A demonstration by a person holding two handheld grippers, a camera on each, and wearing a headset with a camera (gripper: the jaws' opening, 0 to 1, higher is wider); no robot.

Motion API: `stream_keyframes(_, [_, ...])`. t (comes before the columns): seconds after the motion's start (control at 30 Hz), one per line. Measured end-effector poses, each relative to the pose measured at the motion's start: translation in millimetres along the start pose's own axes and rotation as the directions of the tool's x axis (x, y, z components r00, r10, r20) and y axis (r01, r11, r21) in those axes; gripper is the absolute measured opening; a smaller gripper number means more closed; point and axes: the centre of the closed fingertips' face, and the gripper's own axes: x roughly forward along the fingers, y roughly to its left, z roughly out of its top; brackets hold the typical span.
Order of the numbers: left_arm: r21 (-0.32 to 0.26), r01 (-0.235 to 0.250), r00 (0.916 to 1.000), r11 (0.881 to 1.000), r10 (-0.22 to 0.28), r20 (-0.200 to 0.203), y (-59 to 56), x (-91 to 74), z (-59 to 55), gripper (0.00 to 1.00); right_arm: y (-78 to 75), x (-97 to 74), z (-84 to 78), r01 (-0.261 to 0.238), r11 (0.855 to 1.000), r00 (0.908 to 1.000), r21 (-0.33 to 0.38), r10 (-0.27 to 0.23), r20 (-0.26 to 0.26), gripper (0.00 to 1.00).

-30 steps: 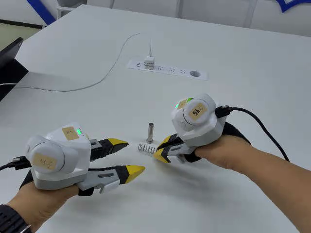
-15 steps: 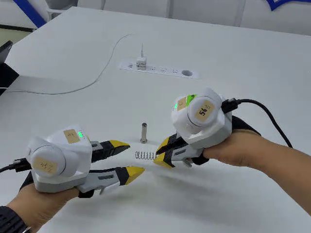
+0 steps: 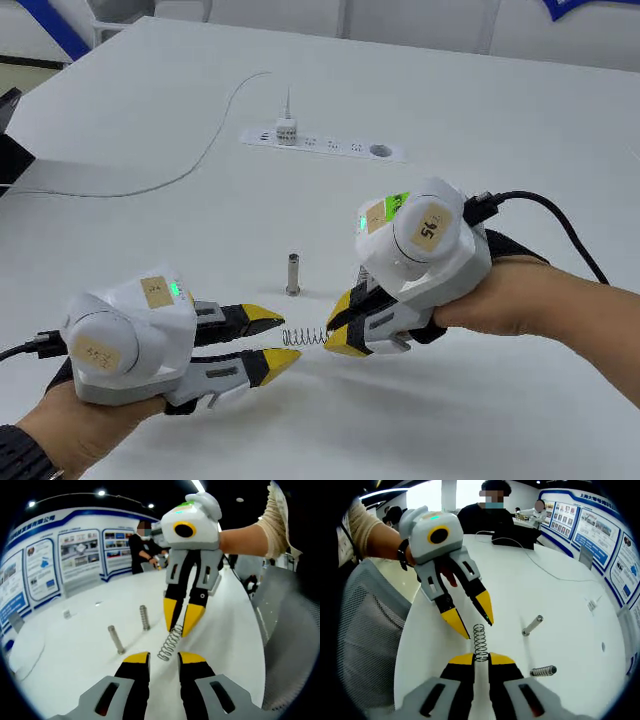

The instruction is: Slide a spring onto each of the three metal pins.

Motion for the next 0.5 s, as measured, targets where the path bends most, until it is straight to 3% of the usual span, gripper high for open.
stream_keyframes(0.17, [0.039, 0.024, 0.9996, 0.999, -0.023, -0.019, -8.4, 3.3, -0.6, 0.21, 3.7, -0.8, -1.8, -0.016, 1.0, 0.9997, -0.015, 0.016, -0.018, 0.11])
stream_keyframes(0.5, [0.065, 0.026, 0.9995, 0.998, -0.024, -0.018, -8.4, 3.5, 0.1, 0.13, 7.4, -5.9, 6.1, -0.024, 0.999, 0.9995, -0.039, 0.024, -0.021, 0.11])
